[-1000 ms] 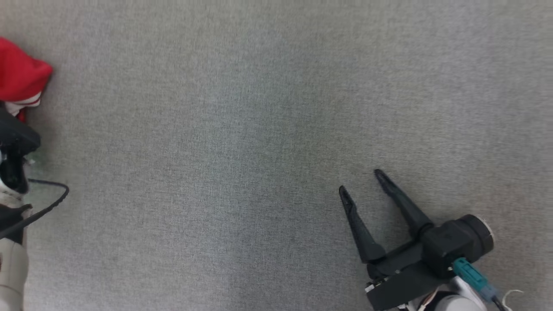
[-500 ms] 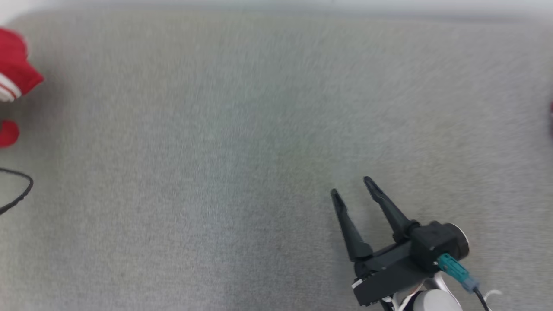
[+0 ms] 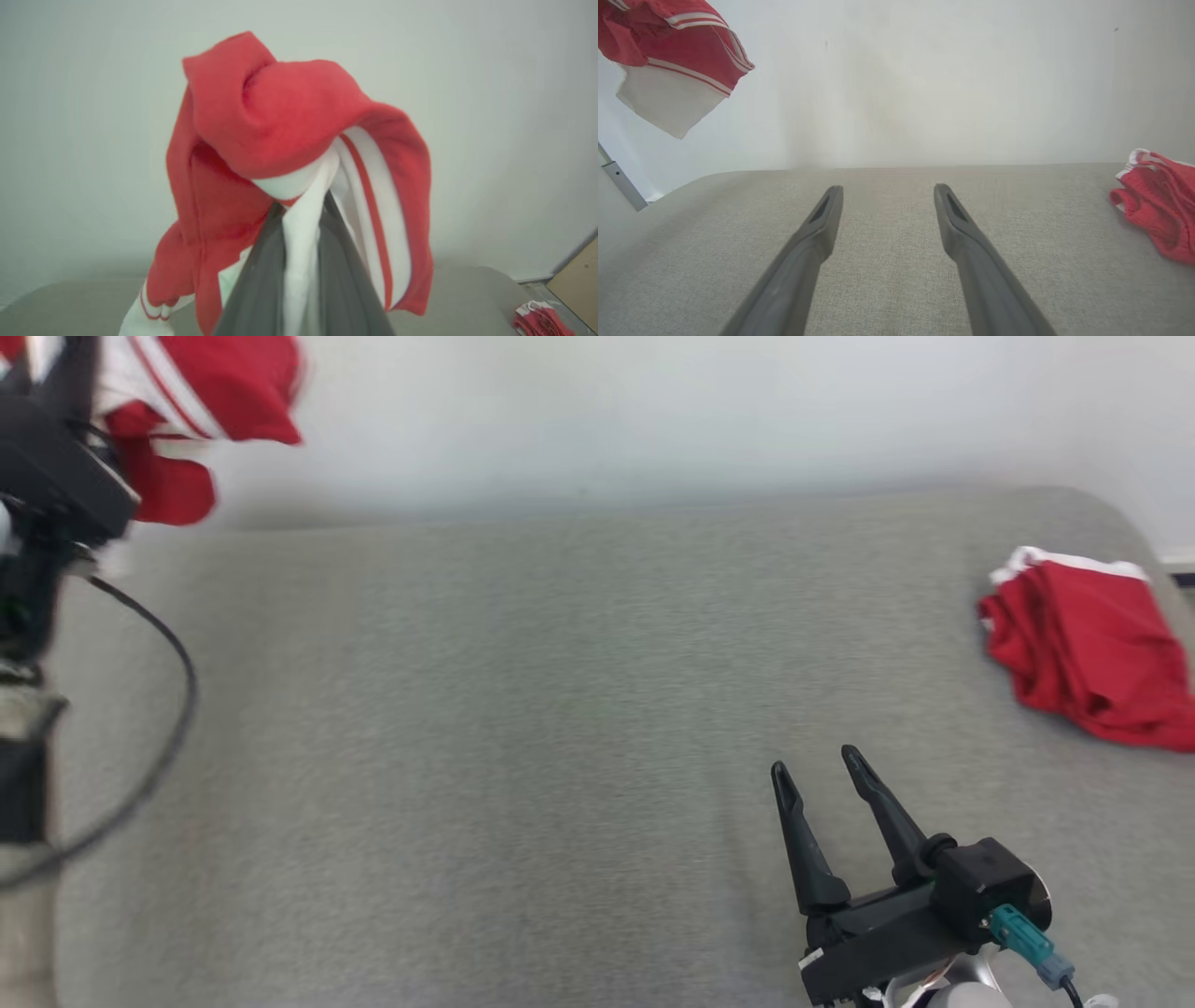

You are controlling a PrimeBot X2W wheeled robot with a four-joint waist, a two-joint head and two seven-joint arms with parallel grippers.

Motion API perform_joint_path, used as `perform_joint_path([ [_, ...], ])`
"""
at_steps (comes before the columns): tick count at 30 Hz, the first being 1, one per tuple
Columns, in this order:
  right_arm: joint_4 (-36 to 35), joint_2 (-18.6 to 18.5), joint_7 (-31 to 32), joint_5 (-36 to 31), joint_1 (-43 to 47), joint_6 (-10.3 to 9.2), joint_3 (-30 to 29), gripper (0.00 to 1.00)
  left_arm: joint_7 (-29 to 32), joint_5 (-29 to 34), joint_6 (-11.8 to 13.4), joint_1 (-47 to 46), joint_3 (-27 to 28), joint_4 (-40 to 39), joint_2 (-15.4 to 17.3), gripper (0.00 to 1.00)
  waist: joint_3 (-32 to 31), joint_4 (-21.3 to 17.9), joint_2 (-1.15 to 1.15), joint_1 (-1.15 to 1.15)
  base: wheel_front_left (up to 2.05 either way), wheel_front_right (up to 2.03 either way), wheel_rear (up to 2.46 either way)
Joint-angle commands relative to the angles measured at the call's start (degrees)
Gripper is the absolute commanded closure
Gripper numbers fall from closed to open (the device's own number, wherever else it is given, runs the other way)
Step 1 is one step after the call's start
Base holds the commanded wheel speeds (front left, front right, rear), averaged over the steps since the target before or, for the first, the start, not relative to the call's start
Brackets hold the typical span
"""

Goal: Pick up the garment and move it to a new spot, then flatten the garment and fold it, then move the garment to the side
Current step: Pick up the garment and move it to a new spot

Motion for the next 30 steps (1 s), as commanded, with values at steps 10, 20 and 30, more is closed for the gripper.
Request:
perform_joint_path([
  [10, -1.92, 0.07, 0.74, 0.43, 0.44, -0.14, 0.62, 0.00, 1.10, -1.15, 6.09, 21.30, -4.78, -29.75, -9.50, 1.00, 0.10, -12.71, 0.01, 0.02, 0.00, 0.00, 0.00],
  [20, -1.40, 0.07, -0.20, 1.70, -0.67, -0.14, 2.29, 0.00, -6.47, 5.21, 7.24, 34.36, -12.18, -22.37, -13.20, 1.00, 2.46, -16.43, 0.01, 0.02, 0.00, 0.00, 0.00],
  [30, -0.69, 0.08, 0.02, 1.60, -0.94, -0.14, 3.72, 0.00, -13.21, 7.58, 2.91, 37.66, -17.90, -3.93, -14.73, 0.00, 0.92, -14.85, 0.01, 0.02, 0.00, 0.00, 0.00],
])
